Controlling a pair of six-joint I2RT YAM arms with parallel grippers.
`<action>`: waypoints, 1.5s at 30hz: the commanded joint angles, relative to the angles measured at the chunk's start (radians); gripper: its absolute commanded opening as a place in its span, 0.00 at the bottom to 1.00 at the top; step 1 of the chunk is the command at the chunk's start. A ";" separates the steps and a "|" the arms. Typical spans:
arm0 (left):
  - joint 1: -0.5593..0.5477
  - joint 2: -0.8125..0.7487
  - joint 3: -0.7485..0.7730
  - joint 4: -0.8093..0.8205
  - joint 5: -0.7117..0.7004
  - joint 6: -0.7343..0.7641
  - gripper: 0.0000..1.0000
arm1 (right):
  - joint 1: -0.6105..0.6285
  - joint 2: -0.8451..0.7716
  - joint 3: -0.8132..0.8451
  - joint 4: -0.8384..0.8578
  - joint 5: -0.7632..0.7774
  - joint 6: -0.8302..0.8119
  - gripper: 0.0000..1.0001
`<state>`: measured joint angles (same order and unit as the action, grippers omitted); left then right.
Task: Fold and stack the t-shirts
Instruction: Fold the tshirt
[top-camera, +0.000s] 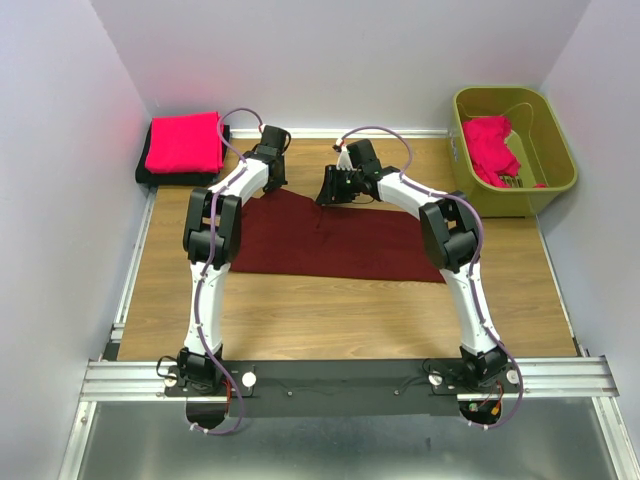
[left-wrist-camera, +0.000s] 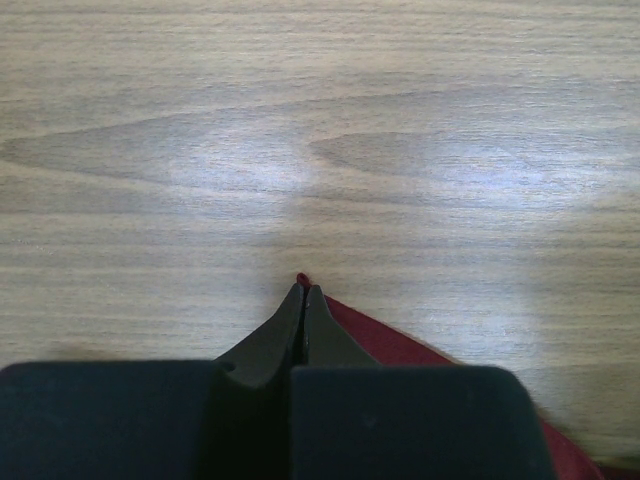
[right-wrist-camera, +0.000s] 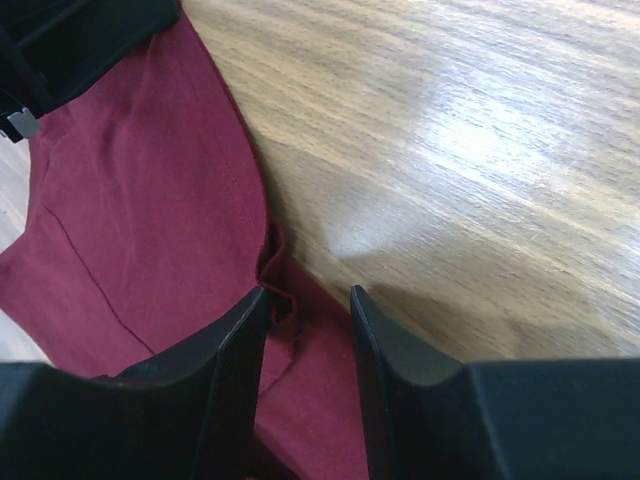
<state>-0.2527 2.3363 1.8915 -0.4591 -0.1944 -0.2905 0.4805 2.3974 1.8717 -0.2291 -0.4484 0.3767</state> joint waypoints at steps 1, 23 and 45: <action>0.001 0.018 0.017 -0.027 -0.017 0.010 0.00 | 0.000 -0.012 0.009 -0.007 -0.036 0.021 0.46; 0.036 -0.195 -0.130 0.031 0.041 -0.038 0.00 | 0.010 -0.098 -0.052 -0.006 -0.073 -0.082 0.01; 0.052 -0.594 -0.667 0.220 0.081 -0.150 0.00 | 0.105 -0.250 -0.236 -0.047 0.076 -0.292 0.01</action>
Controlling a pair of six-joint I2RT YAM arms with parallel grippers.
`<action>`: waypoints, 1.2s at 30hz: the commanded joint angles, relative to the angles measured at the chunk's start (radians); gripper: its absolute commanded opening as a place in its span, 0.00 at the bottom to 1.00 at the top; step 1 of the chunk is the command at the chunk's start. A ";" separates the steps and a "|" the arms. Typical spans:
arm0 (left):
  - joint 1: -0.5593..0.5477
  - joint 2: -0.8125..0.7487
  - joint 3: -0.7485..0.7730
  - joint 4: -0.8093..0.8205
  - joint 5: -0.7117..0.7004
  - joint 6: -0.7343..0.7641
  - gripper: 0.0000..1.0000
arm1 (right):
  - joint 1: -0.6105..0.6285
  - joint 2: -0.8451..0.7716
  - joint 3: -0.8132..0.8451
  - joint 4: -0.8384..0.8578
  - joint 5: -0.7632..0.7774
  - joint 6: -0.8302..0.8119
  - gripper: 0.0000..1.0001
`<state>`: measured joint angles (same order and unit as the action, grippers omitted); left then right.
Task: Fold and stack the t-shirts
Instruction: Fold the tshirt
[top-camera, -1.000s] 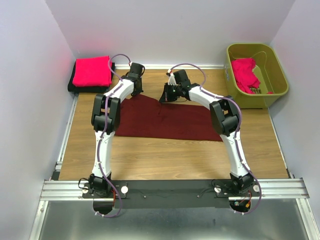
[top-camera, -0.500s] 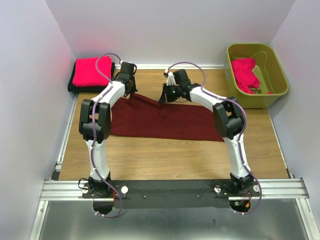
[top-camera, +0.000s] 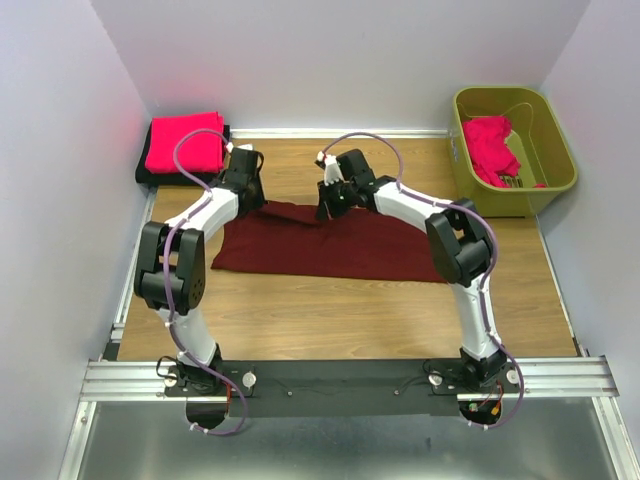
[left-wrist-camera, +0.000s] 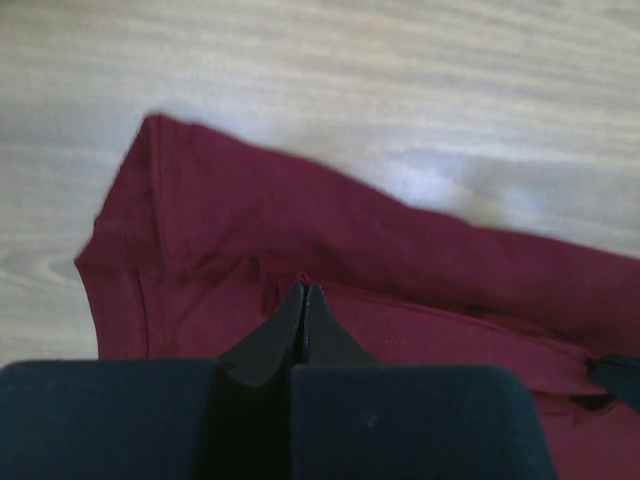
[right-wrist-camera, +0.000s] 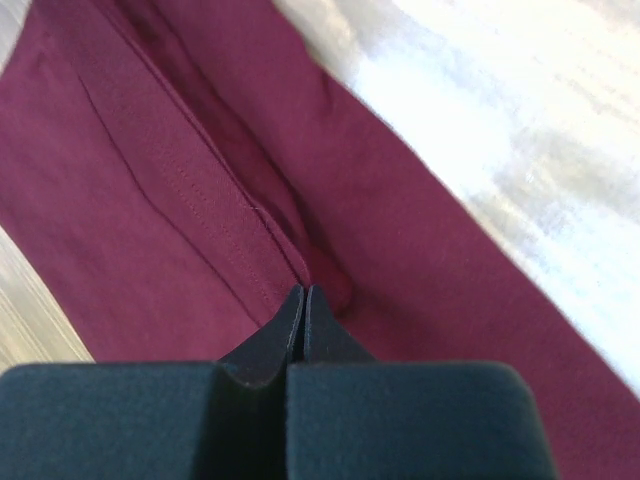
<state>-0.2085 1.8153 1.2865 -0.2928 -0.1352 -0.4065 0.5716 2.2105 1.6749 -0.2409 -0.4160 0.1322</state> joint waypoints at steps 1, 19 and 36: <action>0.008 -0.082 -0.078 0.058 0.020 -0.038 0.00 | 0.014 -0.067 -0.047 -0.035 0.040 -0.049 0.01; 0.006 -0.217 -0.289 0.144 -0.032 -0.103 0.12 | 0.047 -0.109 -0.110 -0.041 0.023 -0.078 0.19; 0.004 -0.397 -0.392 0.129 0.055 -0.126 0.39 | 0.047 -0.207 -0.090 -0.086 -0.006 -0.013 0.46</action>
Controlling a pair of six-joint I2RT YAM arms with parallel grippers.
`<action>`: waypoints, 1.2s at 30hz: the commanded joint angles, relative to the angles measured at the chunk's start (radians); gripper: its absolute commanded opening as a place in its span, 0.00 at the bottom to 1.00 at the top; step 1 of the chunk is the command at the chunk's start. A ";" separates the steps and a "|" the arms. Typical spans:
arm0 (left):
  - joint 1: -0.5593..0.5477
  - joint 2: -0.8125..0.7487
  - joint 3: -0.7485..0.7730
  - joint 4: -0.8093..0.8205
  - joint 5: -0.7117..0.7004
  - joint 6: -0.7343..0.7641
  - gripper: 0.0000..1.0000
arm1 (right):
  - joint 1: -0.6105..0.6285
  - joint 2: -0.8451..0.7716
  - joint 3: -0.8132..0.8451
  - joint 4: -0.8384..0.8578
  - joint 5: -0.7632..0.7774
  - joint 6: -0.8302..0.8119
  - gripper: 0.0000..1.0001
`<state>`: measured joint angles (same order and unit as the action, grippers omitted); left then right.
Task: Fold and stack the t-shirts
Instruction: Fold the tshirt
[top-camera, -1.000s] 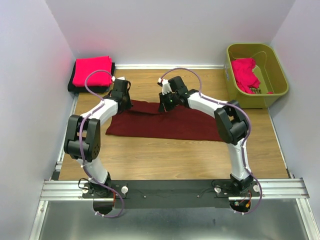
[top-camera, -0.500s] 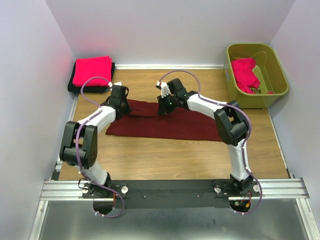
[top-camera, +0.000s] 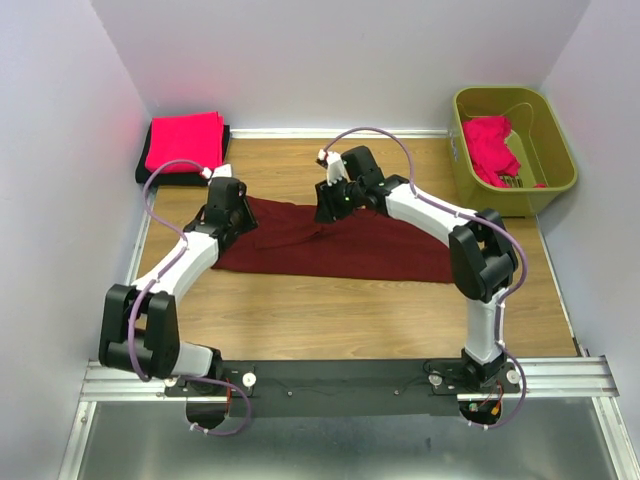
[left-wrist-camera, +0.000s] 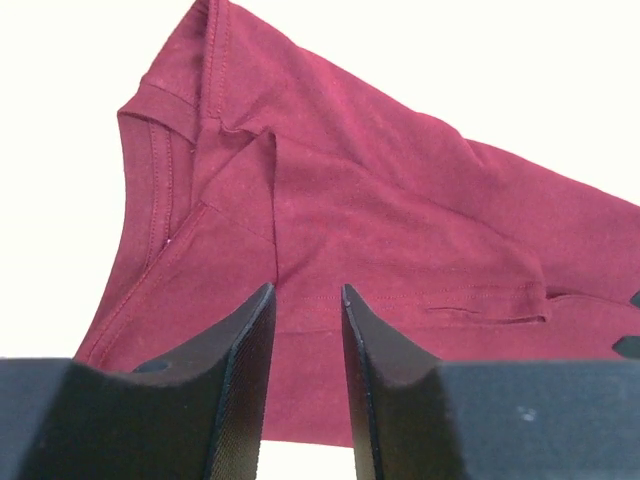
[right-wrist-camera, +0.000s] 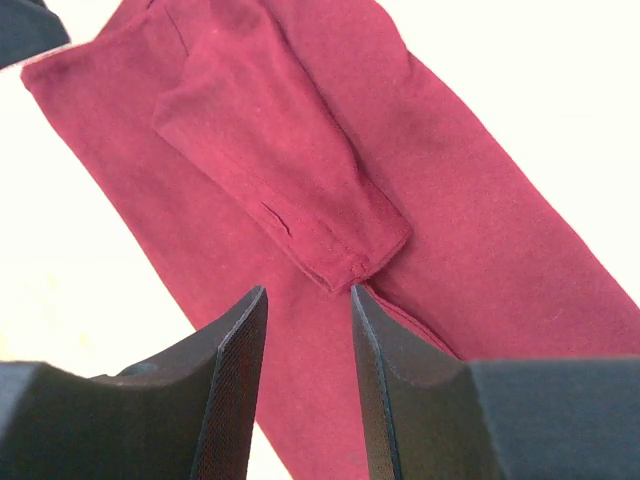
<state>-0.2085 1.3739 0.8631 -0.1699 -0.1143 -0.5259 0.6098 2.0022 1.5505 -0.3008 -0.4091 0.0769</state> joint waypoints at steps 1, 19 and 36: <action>0.004 0.059 0.037 0.006 0.039 -0.011 0.38 | 0.008 0.012 0.039 -0.026 0.004 0.055 0.46; 0.004 0.401 0.140 -0.057 0.059 -0.023 0.38 | -0.119 -0.287 -0.505 -0.142 0.487 0.258 0.61; -0.095 0.826 0.779 -0.344 -0.038 0.119 0.37 | 0.267 -0.255 -0.551 -0.411 0.134 0.328 0.73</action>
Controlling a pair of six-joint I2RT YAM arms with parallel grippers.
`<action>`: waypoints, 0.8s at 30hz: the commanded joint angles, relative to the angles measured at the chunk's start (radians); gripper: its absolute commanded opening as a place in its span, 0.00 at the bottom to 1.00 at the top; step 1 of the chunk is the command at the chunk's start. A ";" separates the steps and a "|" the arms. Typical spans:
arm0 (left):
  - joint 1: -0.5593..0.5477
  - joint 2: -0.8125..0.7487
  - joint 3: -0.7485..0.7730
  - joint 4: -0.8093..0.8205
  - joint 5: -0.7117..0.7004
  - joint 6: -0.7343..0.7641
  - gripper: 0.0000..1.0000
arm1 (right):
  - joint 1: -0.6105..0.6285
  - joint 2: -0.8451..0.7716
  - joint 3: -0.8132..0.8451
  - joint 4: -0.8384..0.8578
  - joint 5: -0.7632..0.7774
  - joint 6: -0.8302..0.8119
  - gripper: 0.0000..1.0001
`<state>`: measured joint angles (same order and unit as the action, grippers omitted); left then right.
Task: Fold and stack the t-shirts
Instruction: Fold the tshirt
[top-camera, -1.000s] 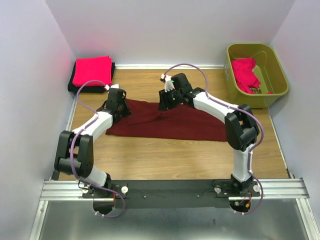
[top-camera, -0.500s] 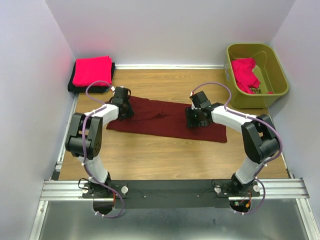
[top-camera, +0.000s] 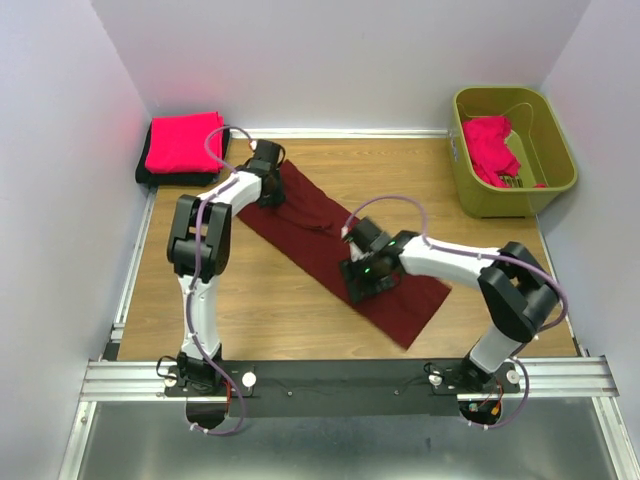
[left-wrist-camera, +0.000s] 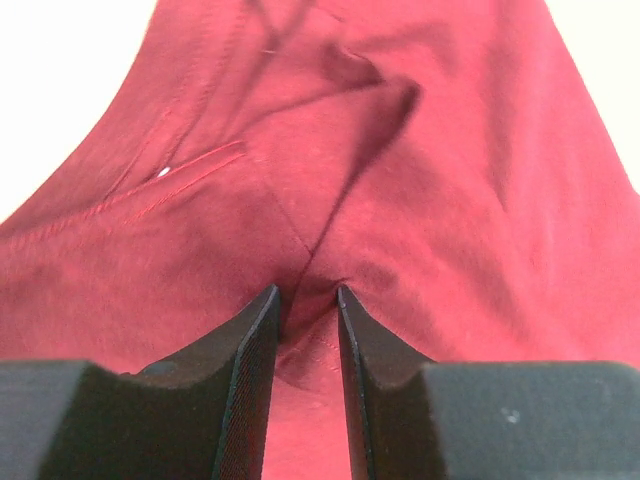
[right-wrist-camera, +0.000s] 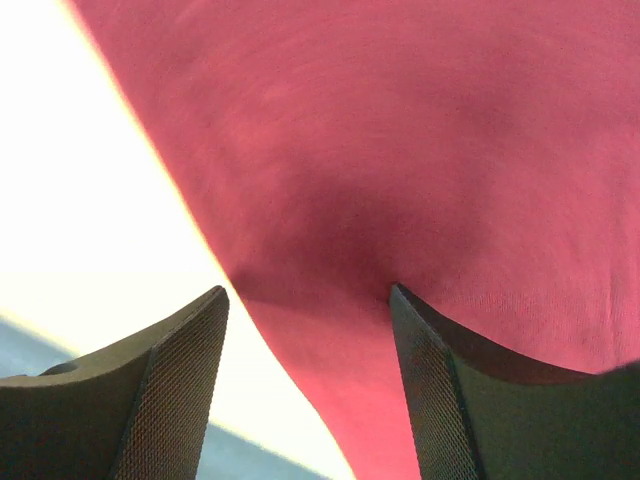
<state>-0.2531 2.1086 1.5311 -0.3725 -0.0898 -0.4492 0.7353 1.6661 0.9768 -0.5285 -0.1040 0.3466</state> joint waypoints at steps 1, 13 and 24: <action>-0.058 0.121 0.139 -0.150 -0.068 0.047 0.37 | 0.186 0.092 0.051 -0.214 -0.137 0.054 0.74; -0.074 0.104 0.327 -0.194 -0.114 0.034 0.41 | 0.196 -0.012 0.238 -0.347 0.127 0.025 0.76; -0.116 -0.122 0.014 -0.148 -0.077 -0.086 0.36 | 0.196 0.023 0.146 -0.309 0.000 -0.017 0.58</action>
<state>-0.3382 2.0113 1.6325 -0.5354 -0.1802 -0.4789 0.9337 1.6676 1.1584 -0.8322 -0.0452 0.3508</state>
